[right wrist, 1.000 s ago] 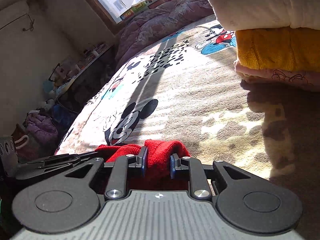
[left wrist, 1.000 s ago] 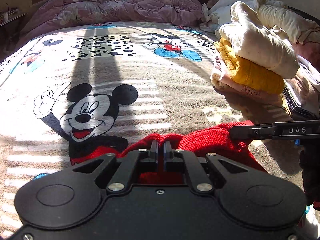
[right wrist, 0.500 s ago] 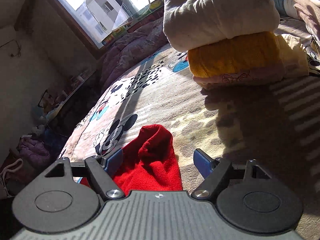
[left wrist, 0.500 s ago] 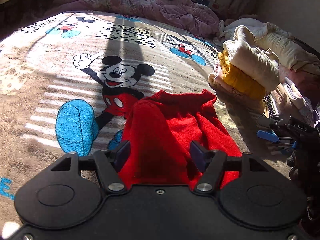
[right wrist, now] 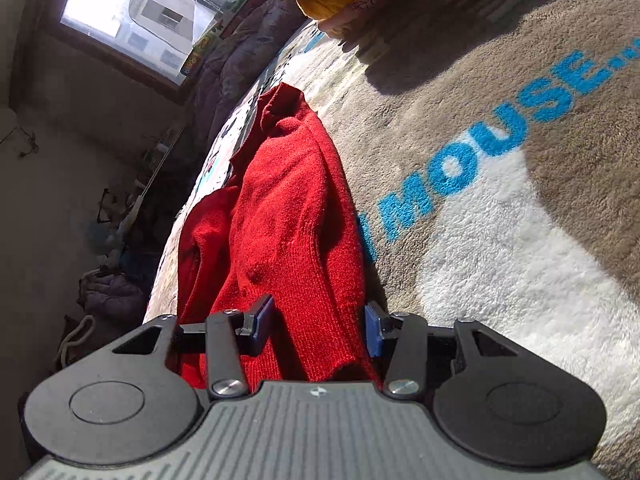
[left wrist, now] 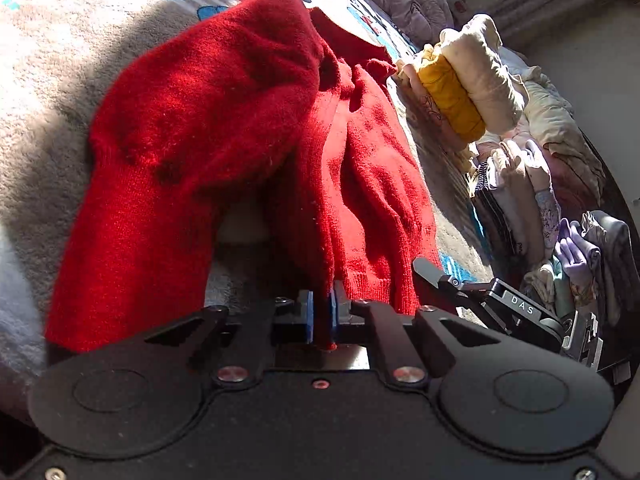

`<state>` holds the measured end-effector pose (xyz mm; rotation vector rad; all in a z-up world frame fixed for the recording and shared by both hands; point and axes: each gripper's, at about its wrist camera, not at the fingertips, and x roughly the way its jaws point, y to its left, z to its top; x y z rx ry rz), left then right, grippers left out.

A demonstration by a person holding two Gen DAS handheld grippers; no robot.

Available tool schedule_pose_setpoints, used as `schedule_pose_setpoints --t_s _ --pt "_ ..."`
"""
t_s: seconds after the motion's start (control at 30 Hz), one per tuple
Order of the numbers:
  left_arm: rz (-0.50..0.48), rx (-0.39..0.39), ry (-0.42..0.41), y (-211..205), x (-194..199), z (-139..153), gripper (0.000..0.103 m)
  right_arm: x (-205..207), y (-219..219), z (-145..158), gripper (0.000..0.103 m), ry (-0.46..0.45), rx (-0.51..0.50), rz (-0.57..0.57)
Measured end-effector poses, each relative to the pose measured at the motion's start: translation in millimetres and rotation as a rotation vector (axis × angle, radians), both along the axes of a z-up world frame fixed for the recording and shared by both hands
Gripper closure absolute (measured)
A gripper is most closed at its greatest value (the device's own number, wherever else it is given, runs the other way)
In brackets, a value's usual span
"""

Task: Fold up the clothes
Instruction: 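Lower the sweater onto the blanket and grasp a sleeve cuff with the left gripper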

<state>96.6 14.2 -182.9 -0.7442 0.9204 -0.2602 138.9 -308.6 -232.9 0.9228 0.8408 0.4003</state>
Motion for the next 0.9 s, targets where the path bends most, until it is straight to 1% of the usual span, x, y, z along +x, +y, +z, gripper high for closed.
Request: schedule_pose_setpoints --t_s 0.03,0.07,0.1,0.13,0.2,0.23,0.27,0.3,0.33,0.37,0.4,0.43,0.47,0.53,0.57,0.6,0.67,0.73,0.77,0.8,0.83,0.87,0.9 --pt "0.009 0.002 -0.031 5 -6 11 0.098 -1 0 0 0.081 0.011 0.024 -0.009" --pt "0.006 0.016 -0.06 10 -11 23 0.098 -5 4 5 0.084 0.006 0.053 0.003" --pt "0.002 0.032 -0.078 16 -17 33 0.098 -10 9 11 0.084 -0.001 0.082 0.017" --pt "-0.003 0.049 -0.061 21 -19 33 0.098 -17 15 18 0.084 -0.006 0.113 0.039" --pt "-0.014 0.083 -0.008 30 -23 26 0.097 -28 29 27 0.084 -0.003 0.074 0.081" --pt "-0.018 0.107 0.013 33 -27 22 0.094 -30 31 28 0.083 -0.007 0.04 0.077" --pt "-0.023 0.134 0.033 36 -32 18 0.089 -32 32 29 0.081 -0.011 0.005 0.07" --pt "-0.028 0.161 0.053 39 -36 13 0.089 -35 27 26 0.08 0.001 -0.002 0.045" --pt "-0.011 0.146 0.023 46 -48 16 0.079 -38 21 25 0.079 0.012 0.016 0.02" --pt "0.019 0.148 -0.007 52 -57 20 0.061 -40 17 29 0.073 -0.007 0.004 0.009" --pt "0.051 0.15 -0.012 59 -62 20 0.057 -42 13 35 0.064 -0.03 -0.013 0.001" --pt "0.083 0.149 -0.011 66 -66 19 0.056 -43 9 40 0.06 -0.054 -0.03 -0.008" --pt "0.115 0.147 -0.009 74 -70 18 0.056 -43 10 44 0.057 -0.074 -0.044 -0.001" --pt "0.155 0.109 0.025 84 -71 11 0.056 -39 13 49 0.052 -0.103 -0.066 0.017" --pt "0.159 0.095 0.029 85 -70 8 0.056 -38 16 48 0.047 -0.112 -0.078 0.028" --pt "0.161 0.087 0.032 85 -70 6 0.056 -36 20 47 0.045 -0.12 -0.092 0.04" --pt "0.171 0.082 0.051 81 -68 1 0.057 -39 27 41 0.044 -0.139 -0.118 0.067" --pt "0.199 0.069 0.049 78 -68 -2 0.058 -45 28 31 0.042 -0.148 -0.125 0.088" --pt "0.215 0.062 0.047 77 -68 -3 0.059 -46 28 26 0.039 -0.14 -0.126 0.091" --pt "0.228 0.059 0.043 76 -68 -5 0.063 -47 28 21 0.038 -0.13 -0.127 0.093" --pt "0.241 0.056 0.04 77 -67 -6 0.079 -53 26 12 0.038 -0.113 -0.12 0.095" --pt "0.254 0.054 0.036 77 -66 -8 0.098 -56 23 6 0.039 -0.119 -0.1 0.092" --pt "0.254 0.063 0.021 79 -65 -4 0.098 -58 21 3 0.04 -0.136 -0.081 0.091"
